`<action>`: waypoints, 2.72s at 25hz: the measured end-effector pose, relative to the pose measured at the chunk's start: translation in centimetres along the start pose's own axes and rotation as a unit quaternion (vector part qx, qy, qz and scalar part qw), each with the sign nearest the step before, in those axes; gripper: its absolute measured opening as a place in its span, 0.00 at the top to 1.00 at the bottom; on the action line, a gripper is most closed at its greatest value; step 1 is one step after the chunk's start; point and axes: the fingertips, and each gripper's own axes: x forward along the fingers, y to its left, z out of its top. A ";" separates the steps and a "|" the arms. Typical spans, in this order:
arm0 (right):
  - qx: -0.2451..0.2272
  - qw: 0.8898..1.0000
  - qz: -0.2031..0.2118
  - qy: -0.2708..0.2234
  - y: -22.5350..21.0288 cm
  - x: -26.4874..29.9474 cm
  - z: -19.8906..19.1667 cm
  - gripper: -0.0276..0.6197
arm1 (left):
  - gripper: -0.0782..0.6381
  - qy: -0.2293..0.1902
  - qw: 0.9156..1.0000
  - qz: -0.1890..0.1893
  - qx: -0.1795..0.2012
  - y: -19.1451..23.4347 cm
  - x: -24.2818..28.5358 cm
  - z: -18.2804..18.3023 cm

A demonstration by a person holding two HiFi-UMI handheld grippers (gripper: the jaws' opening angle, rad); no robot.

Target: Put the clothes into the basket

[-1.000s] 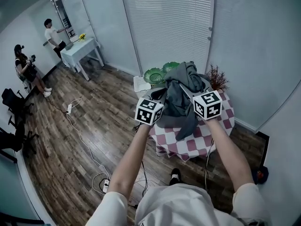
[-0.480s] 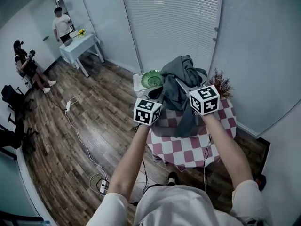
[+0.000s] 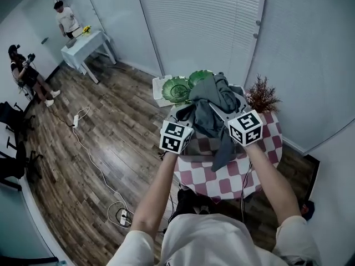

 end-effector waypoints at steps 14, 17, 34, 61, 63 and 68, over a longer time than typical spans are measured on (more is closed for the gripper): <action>0.005 0.984 0.127 0.123 3.2 1.9 -14.5 0.56 | 0.87 0.008 1.000 -0.009 -0.009 3.7 1.6 -4.4; 0.007 0.972 0.172 0.157 4.4 2.4 -17.0 0.56 | 0.87 0.007 1.000 -0.013 -0.011 4.1 2.1 -4.5; 0.008 0.889 0.196 0.415 5.9 4.2 -31.7 0.29 | 0.87 0.011 0.999 -0.006 -0.033 5.4 1.5 -5.9; 0.042 0.997 -0.046 0.054 -1.7 -1.1 -5.7 0.37 | 0.87 -0.017 0.999 0.031 -0.039 0.6 -1.1 -2.1; 0.042 0.997 -0.045 0.045 -1.2 -2.5 -5.2 0.43 | 0.87 -0.014 0.999 0.032 -0.033 -0.5 -1.8 -2.0; 0.035 0.997 -0.060 0.026 -0.6 -4.9 -4.2 0.53 | 0.87 -0.017 0.999 0.027 -0.014 -2.8 -3.4 -0.9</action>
